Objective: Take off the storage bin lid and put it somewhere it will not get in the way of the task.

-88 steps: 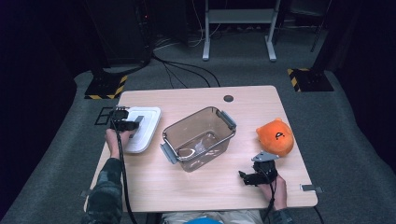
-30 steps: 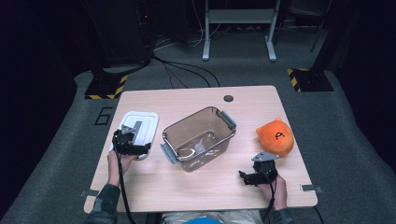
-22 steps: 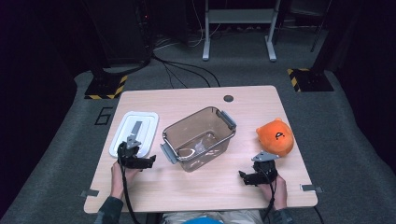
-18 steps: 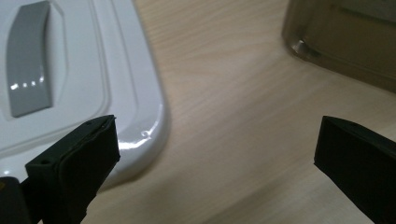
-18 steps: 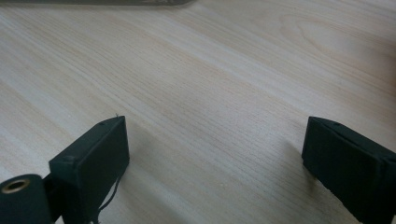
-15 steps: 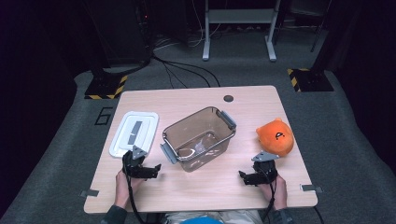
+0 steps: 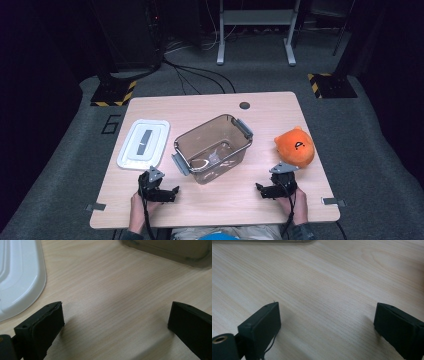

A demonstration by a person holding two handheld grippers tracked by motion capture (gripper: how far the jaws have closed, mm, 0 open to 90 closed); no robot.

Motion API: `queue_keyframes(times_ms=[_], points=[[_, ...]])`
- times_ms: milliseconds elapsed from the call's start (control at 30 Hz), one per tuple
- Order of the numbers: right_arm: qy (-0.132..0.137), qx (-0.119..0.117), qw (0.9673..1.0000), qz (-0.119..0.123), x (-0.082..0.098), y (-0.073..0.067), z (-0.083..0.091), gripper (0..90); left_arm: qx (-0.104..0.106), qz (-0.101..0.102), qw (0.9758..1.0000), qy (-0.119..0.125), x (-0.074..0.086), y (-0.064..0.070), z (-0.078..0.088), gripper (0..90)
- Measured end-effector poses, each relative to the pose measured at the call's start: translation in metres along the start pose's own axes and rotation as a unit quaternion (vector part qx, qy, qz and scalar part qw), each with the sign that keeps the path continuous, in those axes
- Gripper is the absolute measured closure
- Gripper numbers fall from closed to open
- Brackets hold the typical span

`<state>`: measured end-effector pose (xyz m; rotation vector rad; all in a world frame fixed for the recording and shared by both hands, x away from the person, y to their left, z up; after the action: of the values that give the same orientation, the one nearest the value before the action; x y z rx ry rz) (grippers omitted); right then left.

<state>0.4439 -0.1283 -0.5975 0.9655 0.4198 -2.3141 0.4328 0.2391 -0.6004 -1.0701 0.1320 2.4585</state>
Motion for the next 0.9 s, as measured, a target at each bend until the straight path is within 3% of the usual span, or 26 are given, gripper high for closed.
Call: queue_keyframes(times_ms=[433, 533, 567, 633, 733, 900], points=[[-0.014, 0.005, 0.9999, -0.006, 0.001, 0.003, -0.001, 0.0, 0.007, 0.003, 1.0, -0.001, 0.0, 0.0, -0.001, 0.0], [-0.024, -0.001, 0.9996, 0.015, 0.0, 0.0, 0.0, 0.0, 0.008, 0.001, 1.0, -0.001, -0.001, 0.0, -0.001, 0.0], [-0.031, 0.007, 0.9992, 0.027, 0.0, 0.0, 0.001, 0.0, 0.008, 0.002, 1.0, -0.001, -0.001, 0.0, -0.001, 0.0], [-0.042, 0.02, 0.9981, 0.04, -0.003, -0.002, 0.006, 0.0, 0.009, -0.002, 1.0, -0.004, 0.0, 0.0, -0.001, 0.0], [-0.036, -0.003, 0.999, 0.027, -0.016, -0.004, 0.018, 0.0, 0.008, 0.003, 1.0, 0.002, -0.001, 0.001, -0.002, 0.0], [-0.032, 0.003, 0.9994, 0.016, -0.038, 0.007, 0.04, 0.0, 0.009, 0.004, 0.9999, 0.002, -0.001, 0.001, -0.002, 0.0]])
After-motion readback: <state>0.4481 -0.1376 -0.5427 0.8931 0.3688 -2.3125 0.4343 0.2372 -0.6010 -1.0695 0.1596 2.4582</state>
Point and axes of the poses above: each handheld gripper's, and its own axes: z roughly backward along the jaws, x roughly out of its underside, y roughly to its right, the point moved 10 cm from there along -z, roughly forward along the jaws, and after that the axes turned 6 degrees about -x, right-handed, at the moved point
